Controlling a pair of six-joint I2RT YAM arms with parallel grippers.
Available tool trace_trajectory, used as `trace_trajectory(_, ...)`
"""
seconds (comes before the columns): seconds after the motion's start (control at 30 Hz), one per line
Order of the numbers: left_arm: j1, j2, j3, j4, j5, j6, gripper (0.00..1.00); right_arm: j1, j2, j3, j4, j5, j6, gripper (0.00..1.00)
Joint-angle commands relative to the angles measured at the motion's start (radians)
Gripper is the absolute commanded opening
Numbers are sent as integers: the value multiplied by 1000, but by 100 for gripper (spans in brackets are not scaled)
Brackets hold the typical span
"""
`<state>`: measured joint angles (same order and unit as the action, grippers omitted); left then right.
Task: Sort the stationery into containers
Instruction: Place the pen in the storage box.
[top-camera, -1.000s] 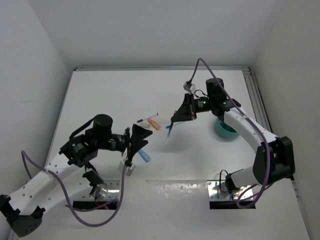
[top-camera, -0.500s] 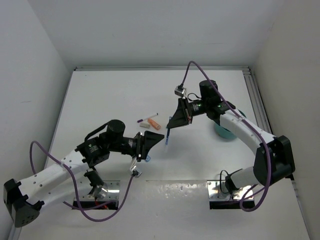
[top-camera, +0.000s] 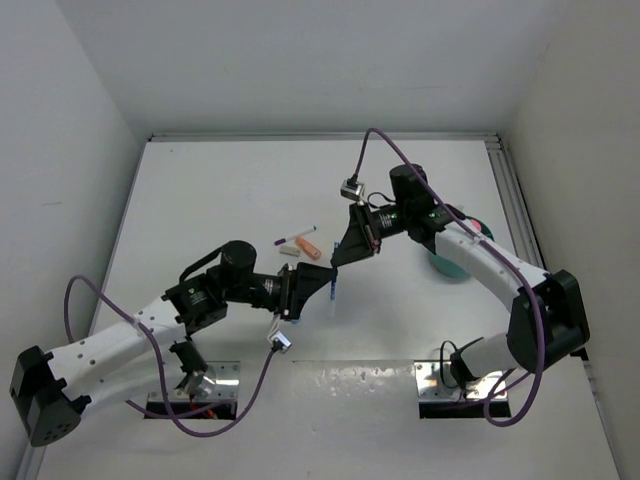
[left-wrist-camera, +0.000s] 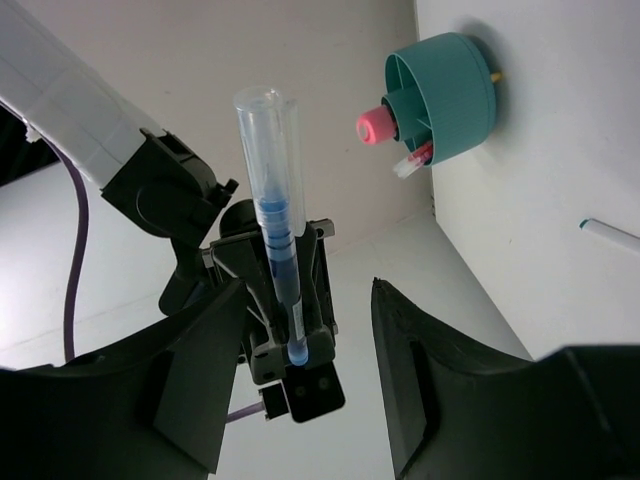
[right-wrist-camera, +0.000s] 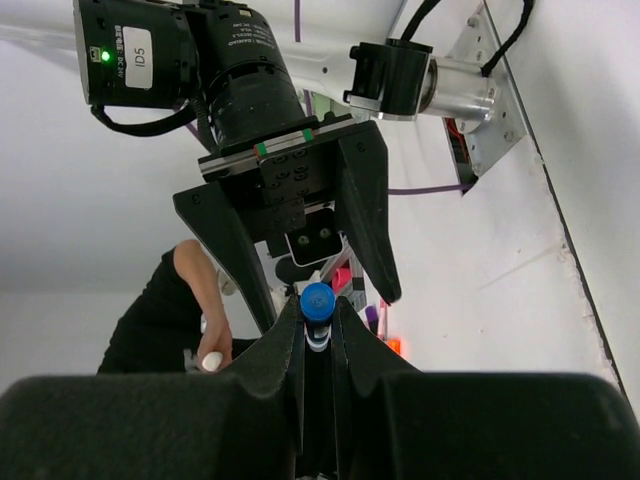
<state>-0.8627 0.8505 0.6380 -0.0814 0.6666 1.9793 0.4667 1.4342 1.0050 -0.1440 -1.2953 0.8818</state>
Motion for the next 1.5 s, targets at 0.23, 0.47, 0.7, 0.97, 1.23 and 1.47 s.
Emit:
trace_trajectory(0.23, -13, 70, 35, 63, 90, 118, 54, 27, 5, 46, 12, -44, -30, 0)
trace_trajectory(0.47, -19, 81, 34, 65, 100, 131, 39, 27, 0, 47, -8, -39, -50, 0)
trace_trajectory(0.7, -42, 85, 34, 62, 80, 121, 11, 27, -18, 70, -109, -3, -145, 48)
trace_trajectory(0.97, -94, 58, 90, 54, 18, -146, 0, -17, -24, 404, -641, 373, -686, 79)
trace_trajectory(1.23, -83, 201, 411, -48, -257, -1262, 0, -407, -52, 609, -608, 325, -705, 67)
trace_trajectory(1.47, 94, 397, 623, -117, 123, -1900, 0, -453, -101, 613, -663, 138, -771, 62)
